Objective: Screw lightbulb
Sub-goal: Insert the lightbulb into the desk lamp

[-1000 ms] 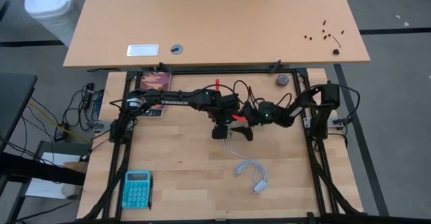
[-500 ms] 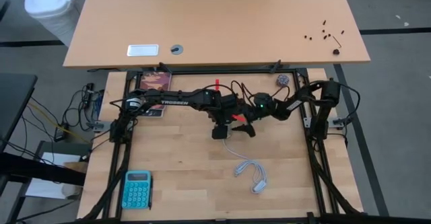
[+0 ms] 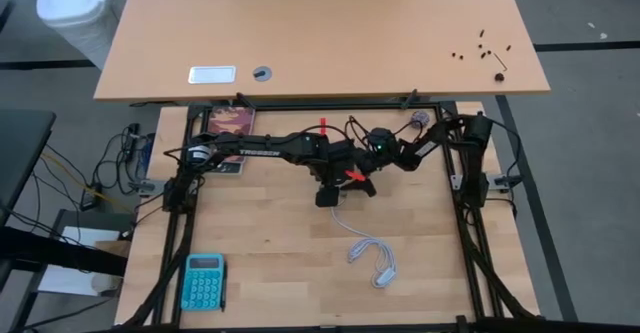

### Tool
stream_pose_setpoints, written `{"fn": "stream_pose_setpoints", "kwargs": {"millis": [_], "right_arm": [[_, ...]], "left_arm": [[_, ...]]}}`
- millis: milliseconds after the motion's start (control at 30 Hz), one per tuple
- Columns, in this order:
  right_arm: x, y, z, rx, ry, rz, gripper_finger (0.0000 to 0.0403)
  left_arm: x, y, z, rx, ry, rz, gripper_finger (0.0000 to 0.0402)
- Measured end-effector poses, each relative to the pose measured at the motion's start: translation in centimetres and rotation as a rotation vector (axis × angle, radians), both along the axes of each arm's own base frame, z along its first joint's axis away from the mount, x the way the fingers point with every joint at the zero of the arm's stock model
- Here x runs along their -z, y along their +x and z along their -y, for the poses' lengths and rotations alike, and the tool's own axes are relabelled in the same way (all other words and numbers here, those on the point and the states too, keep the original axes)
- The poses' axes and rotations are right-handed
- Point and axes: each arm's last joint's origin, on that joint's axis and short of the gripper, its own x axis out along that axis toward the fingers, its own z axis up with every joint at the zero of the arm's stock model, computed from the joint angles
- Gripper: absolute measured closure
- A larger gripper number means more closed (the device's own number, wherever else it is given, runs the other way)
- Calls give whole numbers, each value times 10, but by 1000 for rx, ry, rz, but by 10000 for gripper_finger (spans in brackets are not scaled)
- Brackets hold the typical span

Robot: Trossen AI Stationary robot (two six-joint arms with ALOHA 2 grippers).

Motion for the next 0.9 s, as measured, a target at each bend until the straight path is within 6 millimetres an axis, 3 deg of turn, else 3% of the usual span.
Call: {"fn": "stream_pose_setpoints", "kwargs": {"millis": [133, 333, 533, 767, 900], "right_arm": [[-4, 9, -4, -43, -35, 20, 58], [5, 21, -7, -90, -39, -3, 68], [7, 29, -11, -119, -61, 10, 124], [8, 31, -15, -131, -121, 22, 224], [8, 31, -15, -116, -115, 13, 231]], "left_arm": [[-1, 1, 0, 2, 2, 7, 142], [-1, 1, 0, 26, 12, 13, 142], [-1, 2, 0, 29, 8, 14, 142], [-1, 1, 0, 31, 7, 13, 142], [-1, 1, 0, 30, 5, 10, 142]]}}
